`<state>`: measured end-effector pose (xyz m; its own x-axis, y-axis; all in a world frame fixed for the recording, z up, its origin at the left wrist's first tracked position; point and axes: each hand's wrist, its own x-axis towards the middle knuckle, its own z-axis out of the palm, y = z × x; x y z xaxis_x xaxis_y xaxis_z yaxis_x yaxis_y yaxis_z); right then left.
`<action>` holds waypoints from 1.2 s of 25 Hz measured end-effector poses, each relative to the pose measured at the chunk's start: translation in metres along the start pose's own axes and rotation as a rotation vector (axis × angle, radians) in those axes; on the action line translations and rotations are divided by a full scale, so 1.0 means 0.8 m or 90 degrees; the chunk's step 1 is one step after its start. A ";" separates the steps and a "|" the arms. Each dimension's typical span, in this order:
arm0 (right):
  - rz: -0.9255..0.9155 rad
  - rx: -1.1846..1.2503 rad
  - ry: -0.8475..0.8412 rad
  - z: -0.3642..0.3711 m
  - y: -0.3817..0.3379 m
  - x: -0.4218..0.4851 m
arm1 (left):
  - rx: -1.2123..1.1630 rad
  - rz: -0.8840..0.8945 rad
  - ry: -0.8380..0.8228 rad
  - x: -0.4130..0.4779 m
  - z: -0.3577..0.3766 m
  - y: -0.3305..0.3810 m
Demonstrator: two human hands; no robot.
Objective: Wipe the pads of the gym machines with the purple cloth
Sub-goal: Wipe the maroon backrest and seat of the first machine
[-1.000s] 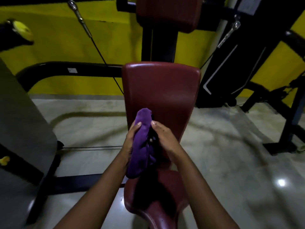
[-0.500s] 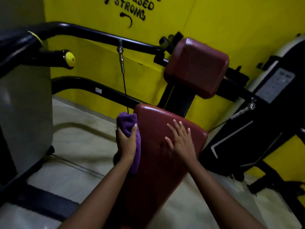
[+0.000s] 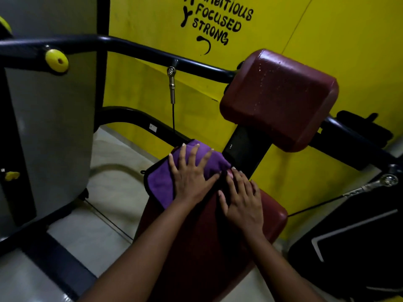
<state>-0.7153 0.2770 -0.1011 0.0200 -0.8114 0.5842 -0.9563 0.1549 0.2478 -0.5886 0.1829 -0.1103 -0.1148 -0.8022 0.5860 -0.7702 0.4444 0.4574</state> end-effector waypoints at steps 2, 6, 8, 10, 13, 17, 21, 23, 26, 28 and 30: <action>-0.002 -0.007 0.012 0.003 0.000 0.000 | -0.011 -0.063 -0.054 0.020 -0.010 0.014; 0.002 0.009 0.019 0.005 0.002 0.000 | 0.058 0.086 -0.107 0.024 -0.015 0.020; 0.009 0.013 0.006 0.002 0.001 0.001 | 0.054 0.040 -0.106 0.038 -0.018 0.007; 0.008 0.004 -0.003 0.000 0.000 -0.001 | 0.008 -0.059 -0.082 0.048 -0.020 -0.004; -0.005 -0.009 -0.022 0.000 -0.001 0.000 | -0.138 -0.199 -0.058 0.050 -0.019 -0.026; -0.032 -0.010 0.020 -0.005 -0.004 0.004 | -0.356 -0.377 -0.114 0.043 -0.015 -0.070; -0.240 -0.005 -0.013 0.010 -0.076 0.001 | -0.478 -0.513 -0.157 -0.011 0.003 -0.114; -0.290 -0.059 -0.029 0.030 -0.107 -0.003 | -0.522 -0.560 -0.164 -0.053 0.018 -0.139; -0.296 -0.144 -0.021 0.047 -0.109 -0.014 | -0.576 -0.670 -0.187 -0.126 0.051 -0.174; -0.301 -0.159 0.007 0.049 -0.107 -0.014 | -0.610 -0.738 -0.208 -0.171 0.070 -0.192; -0.308 -0.165 0.009 0.048 -0.109 -0.014 | -0.621 -0.762 -0.215 -0.193 0.082 -0.199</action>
<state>-0.6433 0.2508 -0.1586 0.4457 -0.8167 0.3665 -0.7338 -0.0989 0.6721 -0.4892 0.2097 -0.3171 0.0074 -0.8512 -0.5248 0.1553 -0.5175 0.8415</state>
